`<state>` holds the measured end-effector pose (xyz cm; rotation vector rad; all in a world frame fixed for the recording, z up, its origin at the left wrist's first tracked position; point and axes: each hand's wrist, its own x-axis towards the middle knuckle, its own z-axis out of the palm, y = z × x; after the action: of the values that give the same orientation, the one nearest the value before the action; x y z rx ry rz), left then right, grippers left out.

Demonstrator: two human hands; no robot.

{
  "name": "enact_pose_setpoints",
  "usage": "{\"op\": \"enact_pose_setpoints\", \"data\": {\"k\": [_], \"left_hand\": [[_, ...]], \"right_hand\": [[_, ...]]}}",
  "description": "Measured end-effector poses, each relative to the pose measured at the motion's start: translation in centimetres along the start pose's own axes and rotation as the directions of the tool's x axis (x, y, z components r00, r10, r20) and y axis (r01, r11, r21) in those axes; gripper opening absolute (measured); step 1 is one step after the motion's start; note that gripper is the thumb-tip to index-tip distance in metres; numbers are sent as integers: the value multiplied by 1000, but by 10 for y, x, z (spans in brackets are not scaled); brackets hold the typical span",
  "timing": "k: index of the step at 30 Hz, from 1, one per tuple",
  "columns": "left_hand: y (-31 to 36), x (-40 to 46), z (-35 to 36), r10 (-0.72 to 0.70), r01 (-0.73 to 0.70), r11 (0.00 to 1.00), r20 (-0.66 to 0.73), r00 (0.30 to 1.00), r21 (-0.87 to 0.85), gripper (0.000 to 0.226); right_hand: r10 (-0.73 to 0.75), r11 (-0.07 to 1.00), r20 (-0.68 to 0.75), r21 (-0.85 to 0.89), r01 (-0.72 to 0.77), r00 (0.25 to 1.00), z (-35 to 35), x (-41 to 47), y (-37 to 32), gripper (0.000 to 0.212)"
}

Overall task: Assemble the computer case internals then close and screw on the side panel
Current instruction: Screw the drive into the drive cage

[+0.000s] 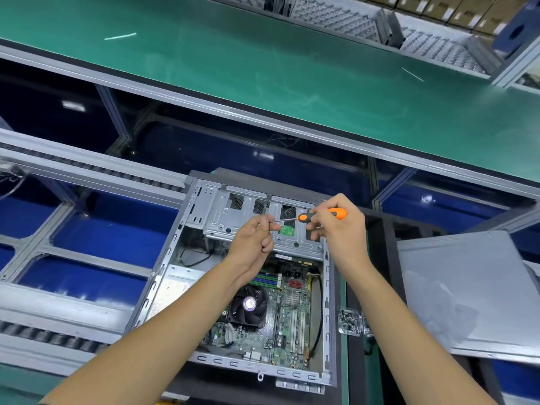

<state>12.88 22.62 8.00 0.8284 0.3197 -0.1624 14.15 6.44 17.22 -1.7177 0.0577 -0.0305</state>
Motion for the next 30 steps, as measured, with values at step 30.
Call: {"op": "enact_pose_setpoints", "data": {"k": [30], "left_hand": [[-20, -32, -25, -104, 103, 994, -44, 994, -26, 43]], "right_hand": [[147, 953, -180, 290, -90, 973, -17, 6, 18, 5]]}}
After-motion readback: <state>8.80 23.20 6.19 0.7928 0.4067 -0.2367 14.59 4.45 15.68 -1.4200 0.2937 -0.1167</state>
